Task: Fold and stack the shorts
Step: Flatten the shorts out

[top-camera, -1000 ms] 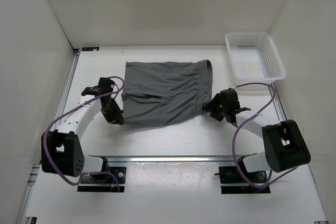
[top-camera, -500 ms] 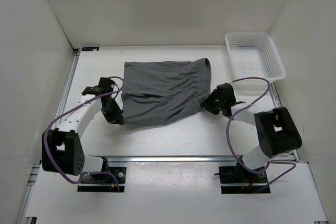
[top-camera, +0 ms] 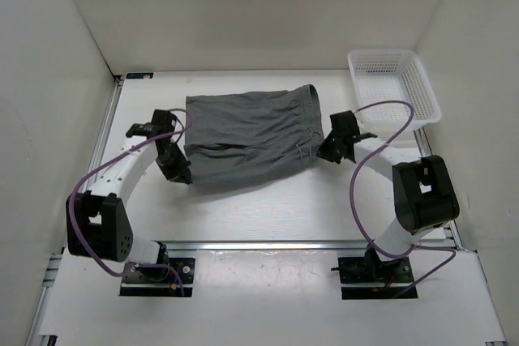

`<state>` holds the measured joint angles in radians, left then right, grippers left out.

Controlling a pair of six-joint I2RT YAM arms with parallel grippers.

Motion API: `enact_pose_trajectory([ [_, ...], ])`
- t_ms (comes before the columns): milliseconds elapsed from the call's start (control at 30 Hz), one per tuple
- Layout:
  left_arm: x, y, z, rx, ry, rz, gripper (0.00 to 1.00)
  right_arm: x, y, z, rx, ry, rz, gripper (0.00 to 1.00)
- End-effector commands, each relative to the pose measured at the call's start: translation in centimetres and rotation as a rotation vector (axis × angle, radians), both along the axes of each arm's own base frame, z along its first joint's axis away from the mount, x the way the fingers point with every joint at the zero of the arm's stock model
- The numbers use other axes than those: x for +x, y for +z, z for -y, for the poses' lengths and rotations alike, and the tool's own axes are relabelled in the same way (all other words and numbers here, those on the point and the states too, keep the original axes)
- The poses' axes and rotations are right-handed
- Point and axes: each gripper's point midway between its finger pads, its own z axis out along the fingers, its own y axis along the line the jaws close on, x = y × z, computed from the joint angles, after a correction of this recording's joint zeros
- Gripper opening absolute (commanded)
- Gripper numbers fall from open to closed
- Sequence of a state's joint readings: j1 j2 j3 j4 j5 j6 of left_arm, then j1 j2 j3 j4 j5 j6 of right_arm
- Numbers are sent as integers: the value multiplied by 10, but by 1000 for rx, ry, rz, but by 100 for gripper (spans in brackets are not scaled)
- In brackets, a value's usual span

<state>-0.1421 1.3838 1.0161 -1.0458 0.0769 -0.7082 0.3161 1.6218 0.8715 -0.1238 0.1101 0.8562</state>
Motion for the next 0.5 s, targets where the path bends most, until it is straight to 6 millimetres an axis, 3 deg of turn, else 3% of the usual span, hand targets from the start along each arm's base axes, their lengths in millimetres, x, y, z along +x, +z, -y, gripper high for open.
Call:
enact_pose_trajectory([
  [0,48,41,-3,-6,7,132,10,29,70,19,-90,-21,82,0],
  [33,60,41,-5,-3,19,109,10,35,79,22,-106,-12,86,0],
  [67,85,71,-11,-5,30,184,10,37,89,30,-107,-17,70,0],
  [133,95,94,-18,17,37,206,10,50,130,32,-86,-10,138,0],
  [200,111,126,-24,21,55,296,10,47,151,36,-85,8,183,0],
  [267,107,140,-29,20,69,330,10,28,160,38,-77,22,203,0],
  [300,100,129,-29,22,69,300,10,17,154,39,-79,39,187,0],
  [367,91,118,-26,4,62,293,10,-20,119,40,-66,69,95,0],
  [400,72,86,-26,10,61,209,10,-37,101,42,-66,79,40,0],
  [433,63,73,-21,-22,64,178,10,-67,67,46,-67,78,-49,0],
  [467,53,63,-18,-38,59,166,10,-86,50,47,-57,78,-106,0],
])
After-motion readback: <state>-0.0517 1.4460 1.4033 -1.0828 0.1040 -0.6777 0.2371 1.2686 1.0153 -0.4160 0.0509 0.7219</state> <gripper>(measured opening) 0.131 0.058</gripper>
